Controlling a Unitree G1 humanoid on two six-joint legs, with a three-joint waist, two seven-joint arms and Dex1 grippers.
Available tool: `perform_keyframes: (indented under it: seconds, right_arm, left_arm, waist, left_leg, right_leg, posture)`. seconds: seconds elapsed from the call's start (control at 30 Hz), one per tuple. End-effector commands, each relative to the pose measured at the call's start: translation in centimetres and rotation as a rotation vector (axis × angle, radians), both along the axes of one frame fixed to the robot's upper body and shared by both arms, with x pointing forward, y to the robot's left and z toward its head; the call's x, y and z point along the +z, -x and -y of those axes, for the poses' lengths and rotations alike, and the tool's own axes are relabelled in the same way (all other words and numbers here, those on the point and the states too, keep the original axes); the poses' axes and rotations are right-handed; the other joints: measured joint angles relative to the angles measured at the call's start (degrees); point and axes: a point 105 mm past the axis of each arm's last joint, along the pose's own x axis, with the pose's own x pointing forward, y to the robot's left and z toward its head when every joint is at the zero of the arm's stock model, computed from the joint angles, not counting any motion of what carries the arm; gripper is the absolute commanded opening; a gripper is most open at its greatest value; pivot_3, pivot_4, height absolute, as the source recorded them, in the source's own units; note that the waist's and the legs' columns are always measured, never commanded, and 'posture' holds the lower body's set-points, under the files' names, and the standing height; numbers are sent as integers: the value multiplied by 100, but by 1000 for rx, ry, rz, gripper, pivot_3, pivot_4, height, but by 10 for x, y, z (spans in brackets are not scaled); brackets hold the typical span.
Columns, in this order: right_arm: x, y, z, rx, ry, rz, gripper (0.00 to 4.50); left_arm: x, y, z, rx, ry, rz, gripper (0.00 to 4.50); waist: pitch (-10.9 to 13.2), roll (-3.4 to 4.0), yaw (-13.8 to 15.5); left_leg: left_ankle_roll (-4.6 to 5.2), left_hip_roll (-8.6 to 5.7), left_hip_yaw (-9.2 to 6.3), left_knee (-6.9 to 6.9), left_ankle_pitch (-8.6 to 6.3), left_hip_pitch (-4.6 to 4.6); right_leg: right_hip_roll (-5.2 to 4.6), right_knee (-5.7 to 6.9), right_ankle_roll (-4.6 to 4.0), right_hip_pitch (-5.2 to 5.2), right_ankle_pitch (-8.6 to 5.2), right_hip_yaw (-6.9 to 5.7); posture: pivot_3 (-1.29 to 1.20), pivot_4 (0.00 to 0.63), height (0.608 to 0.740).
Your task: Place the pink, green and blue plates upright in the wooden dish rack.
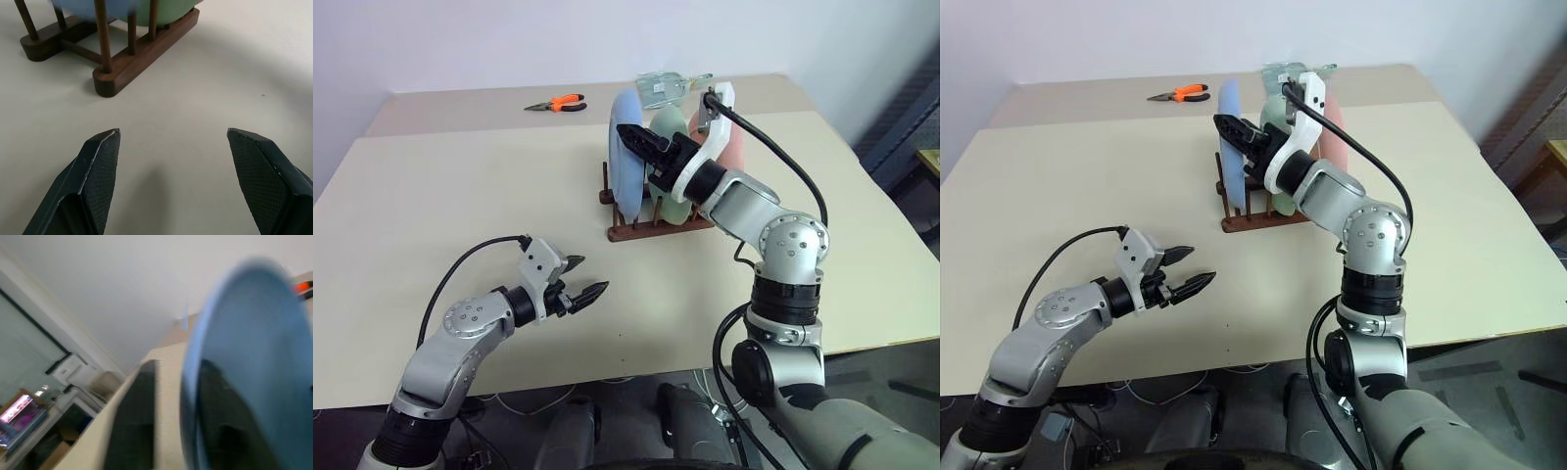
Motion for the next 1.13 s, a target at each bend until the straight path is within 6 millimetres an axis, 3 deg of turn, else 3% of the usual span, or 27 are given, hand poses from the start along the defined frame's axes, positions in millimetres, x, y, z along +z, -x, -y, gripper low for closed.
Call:
perform_keyframes:
  seconds: [0.03, 0.17, 0.27, 0.33, 0.47, 0.5, 0.6, 0.67, 0.73, 0.87, 1.13]
  right_arm:
    - [31, 5, -1, -19, 82, 220, 2929]
    - [50, 27, 9, -27, 296, 552, 2929]
    - [67, 46, 50, -70, 364, 702, 2929]
    - [65, 56, 85, -92, 398, 693, 2929]
    - [33, 69, 158, -189, 554, 549, 2929]
    - [15, 73, 174, -202, 606, 477, 2929]
    - [-31, 83, 202, -199, 735, 315, 2929]
    - [-58, 79, 217, -247, 815, 248, 2929]
    - [-77, 74, 227, -281, 841, 208, 2929]
    - [-88, 63, 236, -306, 854, 215, 2929]
    - [-112, 46, 230, -270, 870, 209, 2929]
  left_arm:
    - [9, 2, 8, -24, -4, 39, 3601]
    - [10, 2, 13, -31, -1, 42, 3601]
    - [7, -1, 10, -22, -22, 49, 3601]
    - [5, -5, 4, 1, -45, 58, 3601]
    - [0, -16, -11, 53, -98, 75, 3601]
    - [-2, -20, -20, 75, -119, 86, 3601]
    - [-6, -33, -43, 152, -152, 105, 3601]
    - [-4, -40, -59, 212, -150, 122, 3601]
    - [1, -44, -74, 261, -148, 147, 3601]
    - [3, -45, -79, 281, -142, 154, 3601]
    - [1, -38, -80, 325, -129, 162, 3601]
  waist:
    - [0, 0, 9]
    - [0, -1, 12]
    - [-2, -5, 35]
    - [-7, -14, 60]
    - [-8, -18, 124]
    - [-5, -11, 126]
    - [-6, -8, 105]
    - [-5, -5, 53]
    - [-4, -6, 21]
    - [-1, -1, 43]
    - [0, -4, 57]
  left_leg:
    - [0, -1, 0, 1, 0, -1]
    - [0, -1, 1, 2, 0, -2]
    - [0, -1, 0, 2, 0, -4]
    - [0, -2, -2, 3, 0, -3]
    - [9, -5, -2, 11, -5, -2]
    - [12, -4, 4, 14, -7, -1]
    - [15, 3, 15, 17, -10, 5]
    - [16, 5, 21, 17, -11, 7]
    - [15, 5, 27, 24, -11, 7]
    - [15, 4, 30, 27, -11, 5]
    - [15, 2, 27, 32, -11, 2]
  right_leg:
    - [0, -1, 0, 1, 0, 0]
    - [-1, -4, 4, 3, 0, 0]
    - [-2, -6, 11, 4, -4, -1]
    - [-3, -9, 26, 11, -14, -1]
    - [-8, -21, 25, 28, -21, -2]
    - [-9, -21, 25, 28, -21, -1]
    - [-8, -15, 24, 26, -23, 2]
    - [-8, -14, 21, 26, -24, 2]
    - [-10, -13, 22, 25, -23, 4]
    - [-13, -13, 23, 25, -22, 4]
    - [-15, -13, 23, 27, -20, 4]
  posture:
    - [0, 150, 740]
    - [0, 150, 740]
    - [0, 150, 740]
    - [0, 150, 740]
    - [0, 150, 740]
    - [0, 150, 740]
    - [0, 150, 740]
    - [0, 150, 740]
    - [0, 150, 740]
    - [0, 150, 740]
    - [0, 150, 740]
